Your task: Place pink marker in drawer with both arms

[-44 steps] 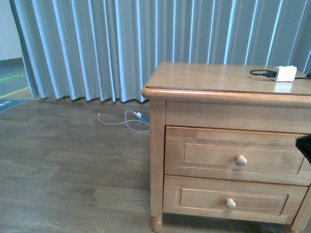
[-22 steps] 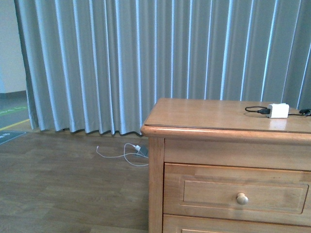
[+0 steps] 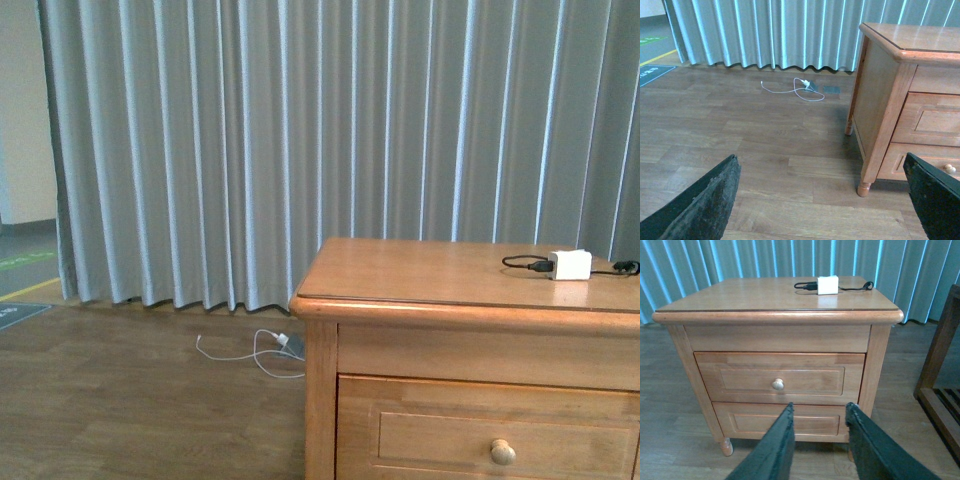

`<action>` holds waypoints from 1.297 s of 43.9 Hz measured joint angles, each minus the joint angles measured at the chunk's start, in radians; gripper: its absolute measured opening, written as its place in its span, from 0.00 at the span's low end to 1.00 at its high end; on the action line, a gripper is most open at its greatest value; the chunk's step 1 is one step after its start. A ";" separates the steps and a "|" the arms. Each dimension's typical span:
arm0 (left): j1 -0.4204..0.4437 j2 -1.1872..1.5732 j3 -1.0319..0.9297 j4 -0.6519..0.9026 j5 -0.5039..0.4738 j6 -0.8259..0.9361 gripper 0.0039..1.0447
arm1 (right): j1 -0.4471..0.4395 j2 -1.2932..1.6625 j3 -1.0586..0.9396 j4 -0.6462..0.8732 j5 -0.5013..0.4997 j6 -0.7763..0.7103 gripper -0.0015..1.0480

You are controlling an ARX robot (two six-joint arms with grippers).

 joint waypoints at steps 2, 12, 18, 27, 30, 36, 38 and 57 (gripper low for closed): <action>0.000 0.000 0.000 0.000 0.000 0.000 0.94 | 0.000 -0.015 -0.009 -0.006 0.002 -0.003 0.22; 0.000 0.000 0.000 0.000 0.000 0.000 0.94 | 0.000 -0.084 -0.036 -0.044 0.001 -0.010 0.01; 0.000 0.000 0.000 0.000 -0.002 0.000 0.94 | 0.001 -0.252 -0.071 -0.198 0.000 -0.011 0.01; 0.000 0.000 0.000 0.000 0.000 0.000 0.94 | 0.002 -0.273 -0.070 -0.196 0.000 -0.011 0.01; 0.000 0.000 0.000 0.000 0.000 0.000 0.94 | 0.002 -0.273 -0.070 -0.197 0.001 -0.011 0.01; 0.000 0.000 0.000 0.000 0.000 0.000 0.94 | 0.002 -0.273 -0.070 -0.197 0.000 -0.011 0.01; 0.000 0.000 0.000 0.000 0.000 0.000 0.94 | 0.002 -0.273 -0.070 -0.197 0.000 -0.011 0.01; 0.000 0.000 0.000 0.000 0.000 0.000 0.94 | 0.002 -0.273 -0.070 -0.197 0.000 -0.012 0.28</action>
